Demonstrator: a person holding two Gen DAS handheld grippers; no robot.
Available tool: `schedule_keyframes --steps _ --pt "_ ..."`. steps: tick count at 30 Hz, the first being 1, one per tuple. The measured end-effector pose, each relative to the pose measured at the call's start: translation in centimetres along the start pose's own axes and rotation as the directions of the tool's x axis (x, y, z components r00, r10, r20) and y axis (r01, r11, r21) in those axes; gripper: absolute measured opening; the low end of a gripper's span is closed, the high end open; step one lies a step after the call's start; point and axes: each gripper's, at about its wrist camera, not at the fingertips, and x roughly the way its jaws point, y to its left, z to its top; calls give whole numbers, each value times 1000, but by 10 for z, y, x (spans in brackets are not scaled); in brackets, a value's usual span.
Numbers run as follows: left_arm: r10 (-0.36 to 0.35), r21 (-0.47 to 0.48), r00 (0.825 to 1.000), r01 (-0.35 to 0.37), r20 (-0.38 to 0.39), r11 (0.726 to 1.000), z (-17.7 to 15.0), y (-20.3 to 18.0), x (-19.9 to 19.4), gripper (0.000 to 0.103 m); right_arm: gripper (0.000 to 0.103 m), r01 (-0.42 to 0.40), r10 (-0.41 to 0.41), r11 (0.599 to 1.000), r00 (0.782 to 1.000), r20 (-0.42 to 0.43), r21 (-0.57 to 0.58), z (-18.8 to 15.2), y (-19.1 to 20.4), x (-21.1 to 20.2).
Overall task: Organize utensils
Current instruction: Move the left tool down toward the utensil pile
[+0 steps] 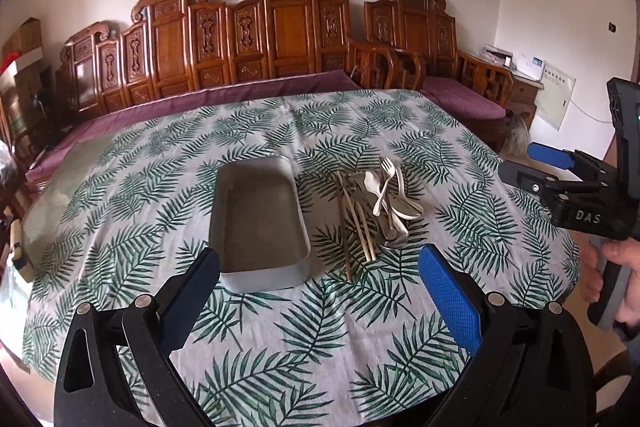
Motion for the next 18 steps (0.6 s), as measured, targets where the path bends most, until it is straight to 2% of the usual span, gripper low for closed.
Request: schedule_keyframes --steps 6,10,13,18 --pt "-25 19 999 26 -37 999 9 -7 34 95 86 12 -11 1000 998 -67 8 -1 -19 43" --pt "-42 27 996 44 -73 999 15 -14 61 88 84 22 -22 1000 995 -100 4 -1 -30 67" --pt "-34 55 995 39 -93 998 18 -21 79 80 84 15 -14 1000 994 -108 6 1 -35 81" --pt "6 145 993 11 -117 989 22 -36 110 78 84 6 -4 1000 993 -116 16 5 -42 101"
